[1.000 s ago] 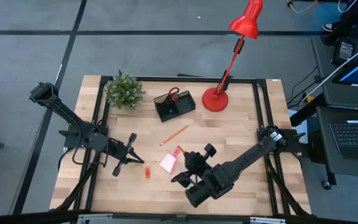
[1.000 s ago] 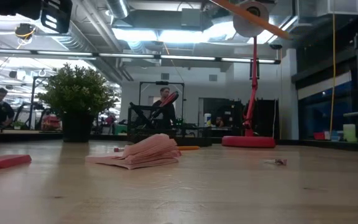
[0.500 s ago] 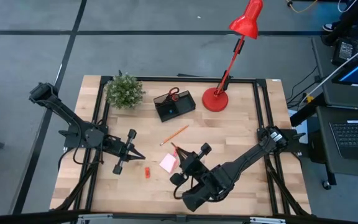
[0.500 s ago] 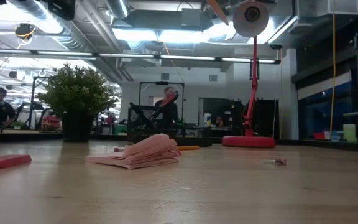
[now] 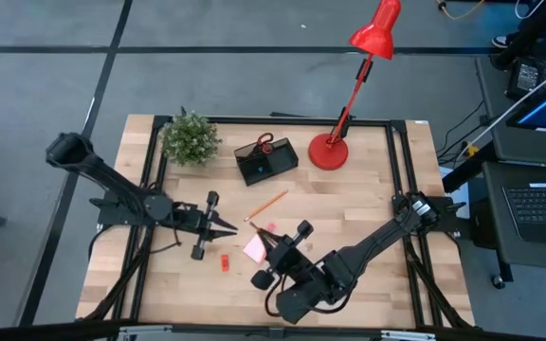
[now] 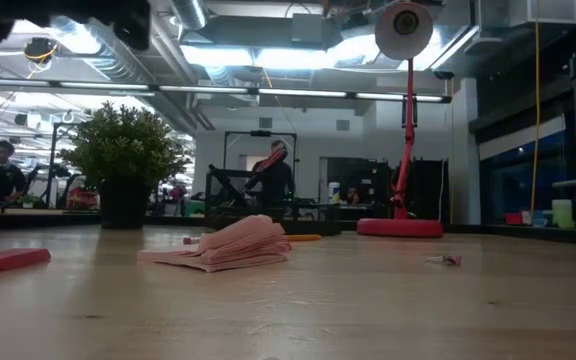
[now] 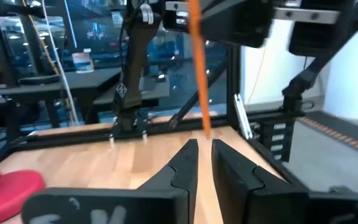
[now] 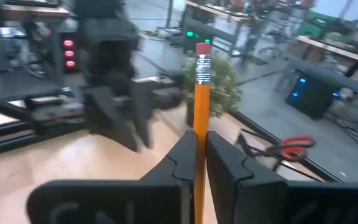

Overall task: Pick and place office supplies into organizer
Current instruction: Put the bottom orange pencil into the black desk organizer

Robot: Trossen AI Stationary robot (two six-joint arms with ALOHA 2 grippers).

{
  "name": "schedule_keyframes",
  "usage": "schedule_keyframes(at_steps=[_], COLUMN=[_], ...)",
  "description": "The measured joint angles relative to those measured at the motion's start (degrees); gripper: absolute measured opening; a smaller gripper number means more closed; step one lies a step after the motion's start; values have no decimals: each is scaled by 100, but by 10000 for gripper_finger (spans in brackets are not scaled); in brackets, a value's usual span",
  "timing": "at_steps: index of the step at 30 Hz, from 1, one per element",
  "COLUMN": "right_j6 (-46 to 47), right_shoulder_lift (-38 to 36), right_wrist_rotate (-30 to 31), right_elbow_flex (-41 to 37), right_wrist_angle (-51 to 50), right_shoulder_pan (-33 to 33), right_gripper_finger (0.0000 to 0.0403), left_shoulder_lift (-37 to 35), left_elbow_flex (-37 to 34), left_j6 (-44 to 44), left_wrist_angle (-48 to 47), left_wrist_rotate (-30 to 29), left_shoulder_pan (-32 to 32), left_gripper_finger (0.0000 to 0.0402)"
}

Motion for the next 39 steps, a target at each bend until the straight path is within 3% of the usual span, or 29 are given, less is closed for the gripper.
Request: schedule_keyframes(at_steps=[5, 10, 17, 23, 39], right_j6=[-1228, -1703, -2032, -2207, -2347], right_shoulder_lift=[0, 0, 0, 0, 0], right_wrist_rotate=[-496, -787, -1417, -1537, -1572], right_elbow_flex=[2, 2, 2, 2, 2], right_wrist_angle=[1059, 1444, 1793, 1875, 1920], right_shoulder_pan=[-77, -162, -312, -352, -402], right_gripper_finger=[29, 29, 29, 29, 29], left_shoulder_lift=[466, 628, 883, 1013, 1007], left_elbow_flex=[84, 253, 567, 705, 1026], left_j6=[-41, 90, -59, 5, 121], left_wrist_angle=[739, 1121, 1218, 1209, 1003], left_wrist_rotate=[852, 1544, 1486, 1534, 1457], left_shoulder_pan=[373, 420, 434, 468, 469], left_gripper_finger=[59, 96, 149, 166, 123])
